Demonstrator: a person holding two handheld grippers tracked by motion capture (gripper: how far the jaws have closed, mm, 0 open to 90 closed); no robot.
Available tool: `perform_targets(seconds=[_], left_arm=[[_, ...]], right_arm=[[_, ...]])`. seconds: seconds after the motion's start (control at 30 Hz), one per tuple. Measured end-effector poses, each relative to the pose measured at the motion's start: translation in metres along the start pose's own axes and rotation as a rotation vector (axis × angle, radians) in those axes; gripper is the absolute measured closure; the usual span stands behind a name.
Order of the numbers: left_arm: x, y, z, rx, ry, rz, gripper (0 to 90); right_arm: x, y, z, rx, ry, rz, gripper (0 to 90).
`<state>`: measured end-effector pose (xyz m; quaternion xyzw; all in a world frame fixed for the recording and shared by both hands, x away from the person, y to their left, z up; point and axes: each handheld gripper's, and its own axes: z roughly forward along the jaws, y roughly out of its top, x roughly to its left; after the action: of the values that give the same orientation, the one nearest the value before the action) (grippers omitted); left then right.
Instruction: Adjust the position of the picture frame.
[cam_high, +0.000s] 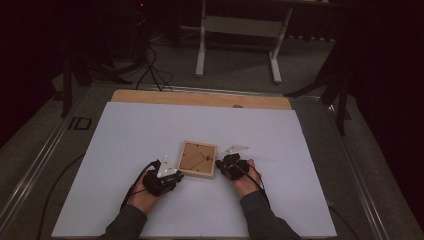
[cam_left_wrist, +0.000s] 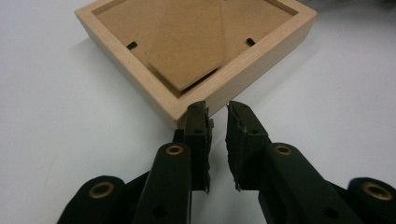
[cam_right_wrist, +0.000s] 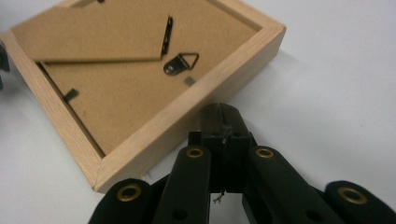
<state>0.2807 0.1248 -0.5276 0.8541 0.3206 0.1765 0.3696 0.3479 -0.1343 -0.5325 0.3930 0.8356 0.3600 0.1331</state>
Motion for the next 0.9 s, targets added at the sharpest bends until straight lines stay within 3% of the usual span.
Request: perform_targets(seconds=[0.1, 0.17, 0.27, 0.57, 0.9], left_arm=[[0.0, 0.0, -0.006, -0.017, 0.038, -0.01, 79.1], [0.004, -0.001, -0.01, -0.027, 0.051, -0.039, 78.9], [0.008, -0.004, -0.009, -0.011, 0.085, -0.059, 75.4], [0.005, -0.002, 0.003, 0.022, 0.083, -0.034, 77.5], [0.0, 0.004, 0.011, 0.015, 0.088, -0.038, 79.9]], right_arm=[[-0.001, 0.001, -0.005, -0.017, 0.001, 0.001, 90.0], [-0.001, 0.002, -0.008, -0.029, 0.004, 0.004, 90.0], [0.0, 0.002, -0.013, -0.038, 0.008, 0.004, 90.0], [0.005, 0.002, -0.015, -0.004, 0.026, -0.019, 90.0], [-0.01, 0.005, -0.009, -0.024, 0.016, 0.028, 90.0]])
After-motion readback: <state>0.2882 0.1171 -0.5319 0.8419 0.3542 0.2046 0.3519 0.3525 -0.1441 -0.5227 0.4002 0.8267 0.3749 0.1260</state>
